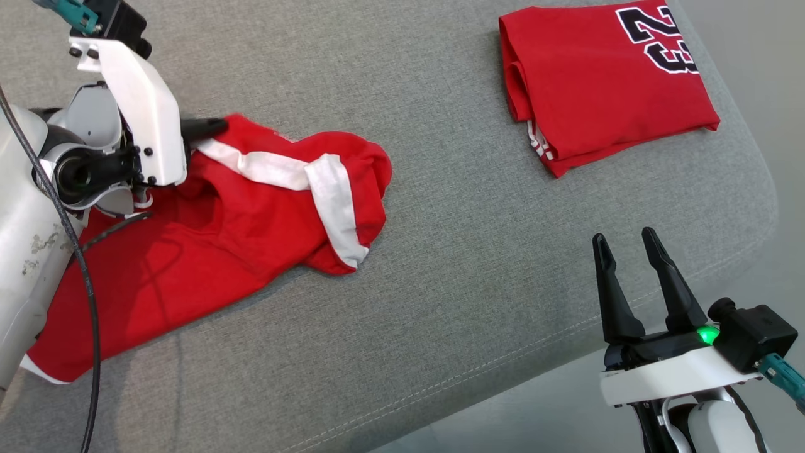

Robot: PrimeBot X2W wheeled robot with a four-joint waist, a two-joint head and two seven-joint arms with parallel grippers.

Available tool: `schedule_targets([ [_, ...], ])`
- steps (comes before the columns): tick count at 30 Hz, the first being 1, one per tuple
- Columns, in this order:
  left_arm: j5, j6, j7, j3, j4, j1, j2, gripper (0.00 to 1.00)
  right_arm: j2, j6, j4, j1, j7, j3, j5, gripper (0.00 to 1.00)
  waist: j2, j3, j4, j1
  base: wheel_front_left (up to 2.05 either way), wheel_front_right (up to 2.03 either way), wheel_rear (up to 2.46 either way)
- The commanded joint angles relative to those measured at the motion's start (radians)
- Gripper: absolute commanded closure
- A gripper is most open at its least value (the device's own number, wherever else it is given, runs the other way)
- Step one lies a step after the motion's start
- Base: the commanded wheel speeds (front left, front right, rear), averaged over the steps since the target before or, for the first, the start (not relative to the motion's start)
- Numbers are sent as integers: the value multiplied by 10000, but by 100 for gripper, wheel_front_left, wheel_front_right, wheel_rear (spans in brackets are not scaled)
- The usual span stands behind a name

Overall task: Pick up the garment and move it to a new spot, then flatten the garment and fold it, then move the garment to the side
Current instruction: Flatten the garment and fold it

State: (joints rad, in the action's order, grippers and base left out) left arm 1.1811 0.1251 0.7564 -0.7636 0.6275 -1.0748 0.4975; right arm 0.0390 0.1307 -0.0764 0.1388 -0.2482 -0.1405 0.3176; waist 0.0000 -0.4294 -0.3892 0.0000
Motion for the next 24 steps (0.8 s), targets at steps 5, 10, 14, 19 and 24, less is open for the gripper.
schedule_targets([
  [5, -313, 51, -1167, 423, -850, -1160, 492, 100, 112, 0, 285, 79, -135, -106, -31, 0, 0, 134, 215, 0, 0, 0, 0],
  [10, -683, 53, -2344, 301, -1897, -1792, 793, 100, 112, 0, 270, 4, -135, 36, -181, 0, 0, 374, 569, 0, 0, 0, 0],
  [14, -969, 54, -3478, 249, -3013, -1642, 1271, 100, 112, 0, 293, -125, -135, 212, -368, 0, 0, 592, 1073, 0, 0, 0, 0],
  [19, -1310, -428, -5100, 498, -4491, 364, 2405, 100, 112, 0, 311, -391, -135, 420, -655, 0, 0, 992, 1746, 0, 0, 0, 0],
  [24, -1134, -1915, -6960, 908, -5750, 3427, 3119, 100, 112, 0, 324, -637, -118, 588, -993, 0, 0, 1337, 2422, 0, 0, 0, 0],
])
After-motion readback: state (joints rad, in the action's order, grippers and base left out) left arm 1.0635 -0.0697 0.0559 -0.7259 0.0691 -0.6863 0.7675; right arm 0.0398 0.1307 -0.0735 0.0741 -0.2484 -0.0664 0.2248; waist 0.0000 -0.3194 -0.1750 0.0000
